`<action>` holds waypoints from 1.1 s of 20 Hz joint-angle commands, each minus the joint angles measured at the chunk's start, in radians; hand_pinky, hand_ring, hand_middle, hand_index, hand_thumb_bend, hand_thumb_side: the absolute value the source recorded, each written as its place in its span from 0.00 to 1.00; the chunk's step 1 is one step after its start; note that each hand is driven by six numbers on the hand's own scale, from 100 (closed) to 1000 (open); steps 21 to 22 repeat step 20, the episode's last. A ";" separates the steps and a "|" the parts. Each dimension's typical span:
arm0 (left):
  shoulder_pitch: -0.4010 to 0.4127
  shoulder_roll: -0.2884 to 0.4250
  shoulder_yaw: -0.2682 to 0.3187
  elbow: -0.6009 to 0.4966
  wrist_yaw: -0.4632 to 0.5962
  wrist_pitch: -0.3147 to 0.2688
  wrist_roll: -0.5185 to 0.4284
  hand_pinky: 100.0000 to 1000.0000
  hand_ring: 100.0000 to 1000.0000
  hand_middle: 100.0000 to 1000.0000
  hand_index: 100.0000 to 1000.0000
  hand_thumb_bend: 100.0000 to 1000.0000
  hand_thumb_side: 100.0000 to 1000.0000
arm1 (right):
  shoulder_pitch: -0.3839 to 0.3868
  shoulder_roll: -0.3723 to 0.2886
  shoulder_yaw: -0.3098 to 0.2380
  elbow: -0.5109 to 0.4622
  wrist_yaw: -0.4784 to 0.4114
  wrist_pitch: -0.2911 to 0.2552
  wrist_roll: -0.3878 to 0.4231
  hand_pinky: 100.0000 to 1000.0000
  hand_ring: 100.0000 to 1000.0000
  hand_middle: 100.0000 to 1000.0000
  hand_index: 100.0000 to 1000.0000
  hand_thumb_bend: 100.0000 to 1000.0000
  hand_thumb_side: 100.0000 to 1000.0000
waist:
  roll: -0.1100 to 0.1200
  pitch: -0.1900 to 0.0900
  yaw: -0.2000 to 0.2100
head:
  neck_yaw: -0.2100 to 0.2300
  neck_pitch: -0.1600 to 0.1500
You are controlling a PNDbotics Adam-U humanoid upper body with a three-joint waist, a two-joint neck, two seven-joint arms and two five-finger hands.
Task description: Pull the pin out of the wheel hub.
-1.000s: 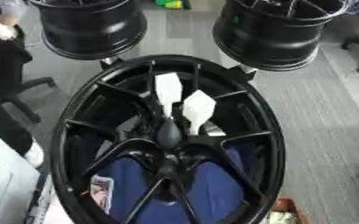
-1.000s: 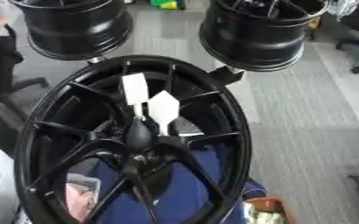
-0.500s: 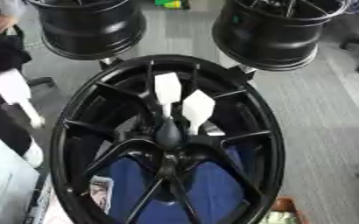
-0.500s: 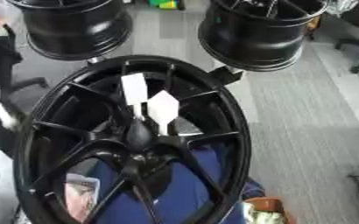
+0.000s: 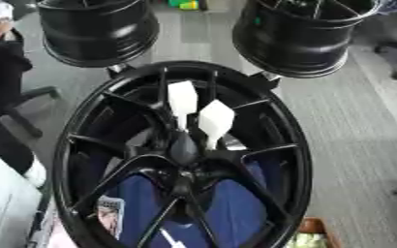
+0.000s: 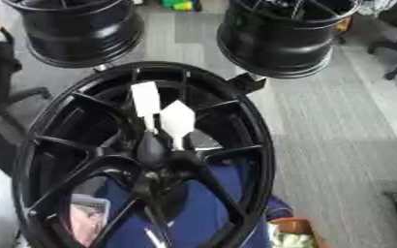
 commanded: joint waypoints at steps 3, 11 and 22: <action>-0.079 -0.035 -0.139 -0.040 0.036 0.013 -0.100 0.66 0.63 0.56 0.71 0.30 0.43 | -0.025 -0.020 -0.003 -0.006 0.003 -0.008 0.011 0.88 0.84 0.79 0.86 0.00 0.06 | 0.003 -0.019 -0.006 | 0.008 -0.010; -0.145 -0.103 -0.268 -0.059 0.113 0.091 -0.177 0.64 0.62 0.56 0.72 0.28 0.47 | -0.035 -0.015 0.002 -0.006 0.007 -0.009 0.018 0.88 0.84 0.79 0.86 0.00 0.07 | 0.006 -0.016 -0.014 | 0.015 -0.008; -0.156 -0.115 -0.295 -0.087 0.132 0.127 -0.198 0.64 0.62 0.56 0.72 0.28 0.46 | -0.034 -0.015 0.002 -0.006 0.007 -0.010 0.018 0.88 0.84 0.79 0.86 0.00 0.07 | 0.006 -0.017 -0.014 | 0.016 -0.007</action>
